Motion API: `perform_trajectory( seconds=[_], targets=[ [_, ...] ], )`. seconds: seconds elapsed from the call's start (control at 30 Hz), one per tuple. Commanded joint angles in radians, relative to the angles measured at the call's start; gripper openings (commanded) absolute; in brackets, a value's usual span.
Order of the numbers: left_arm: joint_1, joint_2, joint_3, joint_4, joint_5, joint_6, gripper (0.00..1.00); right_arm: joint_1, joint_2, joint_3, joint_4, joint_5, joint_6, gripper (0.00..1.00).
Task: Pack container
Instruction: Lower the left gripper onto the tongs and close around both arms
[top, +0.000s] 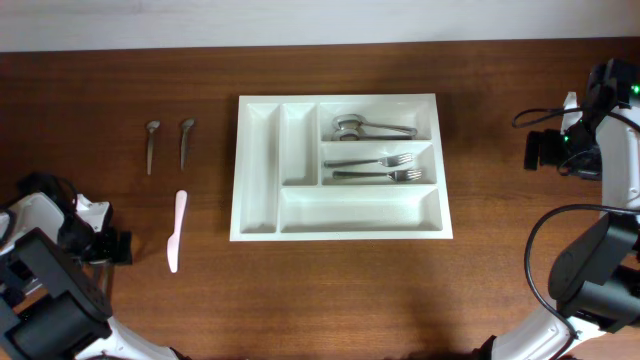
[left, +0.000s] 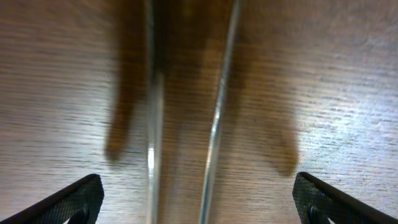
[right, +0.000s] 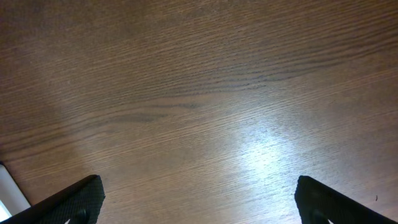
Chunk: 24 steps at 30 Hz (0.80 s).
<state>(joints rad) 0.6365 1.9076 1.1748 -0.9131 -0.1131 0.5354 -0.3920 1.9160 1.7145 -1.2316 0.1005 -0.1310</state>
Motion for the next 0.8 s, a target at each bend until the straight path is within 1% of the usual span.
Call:
perform_trajectory(
  seconds=[0.0, 0.3, 0.37, 0.77],
  targets=[
    [0.008, -0.009, -0.027, 0.009, -0.006, 0.019, 0.99, 0.005, -0.008, -0.002, 0.002, 0.008, 0.005, 0.99],
    [0.008, -0.009, -0.028, 0.021, -0.005, 0.019, 1.0, 0.005, -0.008, -0.002, 0.002, 0.008, 0.005, 0.99],
    [0.008, -0.009, -0.028, 0.021, 0.005, 0.019, 0.98, 0.005, -0.008, -0.002, 0.002, 0.008, 0.005, 0.99],
    [0.008, -0.009, -0.032, 0.031, 0.045, 0.015, 0.97, 0.005, -0.008, -0.002, 0.002, 0.008, 0.005, 0.99]
  ],
)
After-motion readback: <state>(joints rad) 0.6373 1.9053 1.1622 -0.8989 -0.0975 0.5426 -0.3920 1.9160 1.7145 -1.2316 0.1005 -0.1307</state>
